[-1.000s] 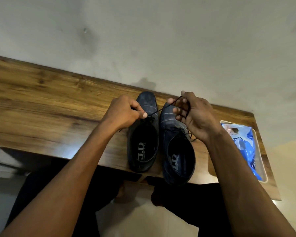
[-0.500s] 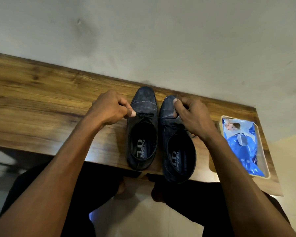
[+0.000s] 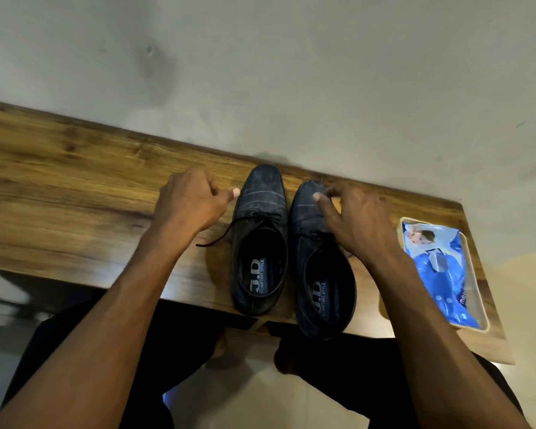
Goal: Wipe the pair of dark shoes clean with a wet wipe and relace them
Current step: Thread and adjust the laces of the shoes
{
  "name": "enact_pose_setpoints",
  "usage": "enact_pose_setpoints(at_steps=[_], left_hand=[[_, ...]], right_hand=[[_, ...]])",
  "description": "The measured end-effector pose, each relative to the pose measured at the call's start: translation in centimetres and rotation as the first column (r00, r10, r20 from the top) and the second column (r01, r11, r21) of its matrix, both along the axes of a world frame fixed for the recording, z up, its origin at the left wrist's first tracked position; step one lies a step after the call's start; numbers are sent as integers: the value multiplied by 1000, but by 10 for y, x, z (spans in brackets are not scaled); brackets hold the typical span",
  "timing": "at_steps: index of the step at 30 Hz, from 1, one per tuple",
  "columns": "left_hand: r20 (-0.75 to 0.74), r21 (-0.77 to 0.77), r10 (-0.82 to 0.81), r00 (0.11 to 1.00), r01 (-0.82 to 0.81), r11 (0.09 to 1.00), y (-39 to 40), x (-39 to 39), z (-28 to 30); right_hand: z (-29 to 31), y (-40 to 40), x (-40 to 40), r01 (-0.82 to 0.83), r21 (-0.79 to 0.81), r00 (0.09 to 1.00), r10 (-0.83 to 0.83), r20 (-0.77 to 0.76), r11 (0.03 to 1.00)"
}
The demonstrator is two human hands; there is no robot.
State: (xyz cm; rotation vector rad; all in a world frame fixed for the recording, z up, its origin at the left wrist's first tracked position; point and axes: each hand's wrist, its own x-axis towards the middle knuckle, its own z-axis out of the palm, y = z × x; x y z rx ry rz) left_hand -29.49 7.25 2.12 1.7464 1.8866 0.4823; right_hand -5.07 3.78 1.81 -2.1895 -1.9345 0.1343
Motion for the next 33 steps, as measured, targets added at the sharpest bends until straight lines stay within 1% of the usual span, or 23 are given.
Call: enact_pose_setpoints(at_steps=[1, 2, 3, 4, 5, 6, 7, 8, 10, 13, 16, 18, 20, 22, 23, 26, 28, 31, 33], left_hand=[[13, -28, -7, 1000, 7, 1000, -1, 2, 0], [30, -74, -23, 999, 26, 997, -2, 4, -1], [51, -135, -39, 998, 45, 990, -2, 6, -3], [69, -195, -52, 996, 65, 979, -2, 9, -4], [77, -251, -62, 995, 80, 965, -3, 12, -6], [74, -290, -71, 995, 89, 953, -3, 14, -9], [65, -308, -77, 995, 93, 947, -4, 17, -10], [53, -309, -84, 995, 96, 946, -4, 18, -11], [35, -287, -90, 995, 96, 953, -5, 19, -14], [45, -259, -74, 996, 83, 962, -6, 17, -17], [23, -244, -64, 998, 68, 967, -6, 15, -18], [-26, -234, -57, 998, 49, 971, -8, 15, -18], [-117, -206, -52, 992, 27, 978, -10, 14, -20], [-192, -177, -54, 980, 20, 984, -10, 13, -24], [-200, -171, -56, 978, 22, 985, -9, 13, -26], [-171, -179, -66, 983, 35, 983, -6, 9, -29], [-155, -170, -76, 985, 49, 984, -5, 8, -29], [-131, -116, -59, 990, 44, 992, -3, 8, -30], [-104, -116, -44, 994, 32, 993, -2, 9, -31]], right_hand=[[5, -4, -2, 17, 77, 998, -22, 61, 997], [10, -8, -6, 0, 148, 997, -12, 81, 989], [15, -13, -12, -38, 167, 997, 26, 68, 985], [18, -19, -20, -83, 115, 996, 82, 19, 990], [20, -24, -30, -123, -5, 992, 122, -39, 992], [20, -29, -41, -151, -141, 988, 143, -61, 978], [18, -31, -49, -164, -228, 986, 162, -27, 960], [15, -31, -54, -159, -255, 983, 176, 44, 954], [9, -30, -59, -154, -223, 971, 189, 145, 963], [2, -31, -64, -182, -164, 968, 205, 142, 970], [-3, -35, -69, -214, -100, 967, 225, 121, 972], [-5, -35, -68, -249, -69, 965, 253, 66, 966], [-7, -36, -68, -278, -53, 960, 277, -32, 959], [-7, -35, -68, -259, -82, 957, 244, -157, 962], [-8, -33, -66, -237, -96, 953, 212, -217, 967], [-6, -23, -59, -148, -138, 947, 101, -305, 979], [-5, -17, -58, -110, -201, 928, 28, -372, 973], [-6, -11, -64, -80, -274, 909, -43, -414, 958], [-7, -8, -66, -53, -296, 887, -91, -452, 954]])
